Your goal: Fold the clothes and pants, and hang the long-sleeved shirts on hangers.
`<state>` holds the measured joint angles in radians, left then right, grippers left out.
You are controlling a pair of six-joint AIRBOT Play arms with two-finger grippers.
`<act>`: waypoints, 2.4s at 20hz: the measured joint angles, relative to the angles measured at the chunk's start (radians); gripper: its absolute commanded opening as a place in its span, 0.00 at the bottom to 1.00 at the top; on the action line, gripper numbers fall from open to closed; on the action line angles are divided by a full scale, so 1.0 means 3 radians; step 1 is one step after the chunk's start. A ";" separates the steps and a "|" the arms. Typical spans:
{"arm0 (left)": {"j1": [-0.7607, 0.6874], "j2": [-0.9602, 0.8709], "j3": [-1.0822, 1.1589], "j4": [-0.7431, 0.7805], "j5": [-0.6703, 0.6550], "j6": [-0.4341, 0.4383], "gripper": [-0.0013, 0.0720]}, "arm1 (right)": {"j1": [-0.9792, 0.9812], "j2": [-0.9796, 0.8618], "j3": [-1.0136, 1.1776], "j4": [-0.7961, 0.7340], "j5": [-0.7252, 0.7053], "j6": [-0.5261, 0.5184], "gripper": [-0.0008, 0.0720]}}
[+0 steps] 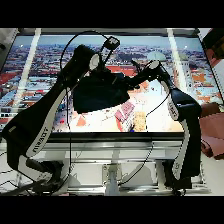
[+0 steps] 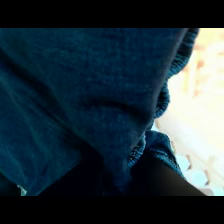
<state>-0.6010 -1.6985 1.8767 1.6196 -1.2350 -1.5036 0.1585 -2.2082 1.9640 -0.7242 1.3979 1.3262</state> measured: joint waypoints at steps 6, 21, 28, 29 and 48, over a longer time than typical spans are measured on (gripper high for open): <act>0.0004 0.0065 0.0000 0.0020 -0.0067 0.0000 0.05 | 0.0025 0.0217 -0.0011 -0.0304 0.0181 0.0093 0.07; 0.0099 0.0493 0.0000 0.0196 -0.0080 0.0000 0.05 | -0.0668 0.1005 -0.0716 -0.0816 0.0469 0.0217 0.89; 0.0102 0.0504 0.0000 0.0197 -0.0079 0.0000 0.05 | -0.0666 0.0980 -0.0712 -0.0745 -0.0112 0.0257 0.97; 0.0102 0.0504 0.0000 0.0197 -0.0079 0.0000 0.05 | -0.0628 0.0956 -0.0712 -0.0710 -0.0168 0.0271 0.97; 0.0104 0.0502 0.0000 0.0186 -0.0080 0.0001 0.05 | -0.0193 0.0228 -0.0713 0.0281 -0.0324 0.0203 0.80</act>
<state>-0.5697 -1.5478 1.8767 1.6752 -1.2591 -1.5032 0.1005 -2.1399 1.7500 -0.6399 1.3006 1.3872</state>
